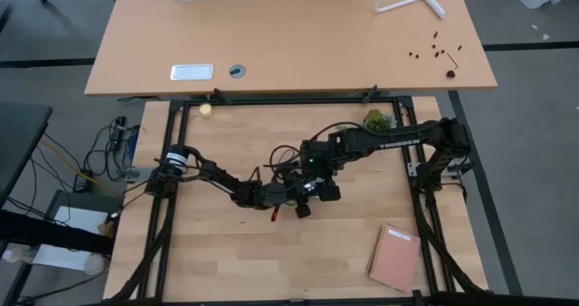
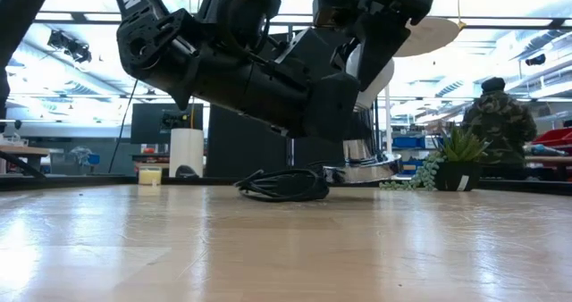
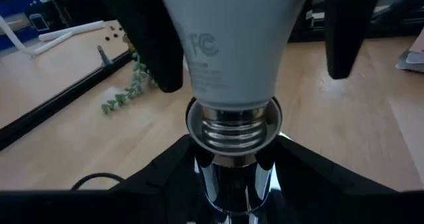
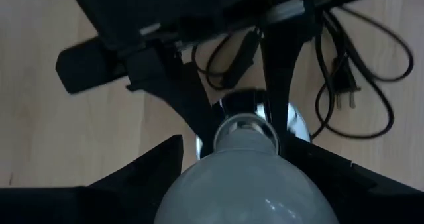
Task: Screw lightbulb
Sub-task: Insert the white lightbulb into the metallic lamp
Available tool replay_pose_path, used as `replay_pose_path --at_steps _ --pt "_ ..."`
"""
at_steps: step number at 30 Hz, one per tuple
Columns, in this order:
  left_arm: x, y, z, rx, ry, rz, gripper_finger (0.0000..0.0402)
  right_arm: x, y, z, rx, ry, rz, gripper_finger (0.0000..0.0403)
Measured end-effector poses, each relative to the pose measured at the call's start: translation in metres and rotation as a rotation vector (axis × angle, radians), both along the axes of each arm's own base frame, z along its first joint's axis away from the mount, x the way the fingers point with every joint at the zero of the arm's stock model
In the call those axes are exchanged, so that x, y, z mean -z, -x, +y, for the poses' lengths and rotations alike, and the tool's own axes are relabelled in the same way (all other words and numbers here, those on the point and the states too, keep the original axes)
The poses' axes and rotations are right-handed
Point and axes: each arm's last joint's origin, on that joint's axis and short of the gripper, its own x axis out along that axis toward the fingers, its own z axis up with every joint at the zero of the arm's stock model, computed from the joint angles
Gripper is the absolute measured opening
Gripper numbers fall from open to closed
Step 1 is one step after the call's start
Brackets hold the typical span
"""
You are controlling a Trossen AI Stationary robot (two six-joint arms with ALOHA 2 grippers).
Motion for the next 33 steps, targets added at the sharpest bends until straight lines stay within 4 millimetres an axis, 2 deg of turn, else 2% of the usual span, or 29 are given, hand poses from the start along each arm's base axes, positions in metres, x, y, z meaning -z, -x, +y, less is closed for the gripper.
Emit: replay_pose_path --at_steps 21,33 --pt "-0.0005 -0.0006 0.0003 -0.017 0.074 -0.034 0.0198 -0.0041 -0.01 0.0096 -0.07 0.044 -0.119 0.0268" --pt "0.0007 -0.0004 0.0014 -0.031 0.107 -0.037 0.0198 0.0014 -0.0038 0.0083 -0.076 0.155 -0.049 0.0268"
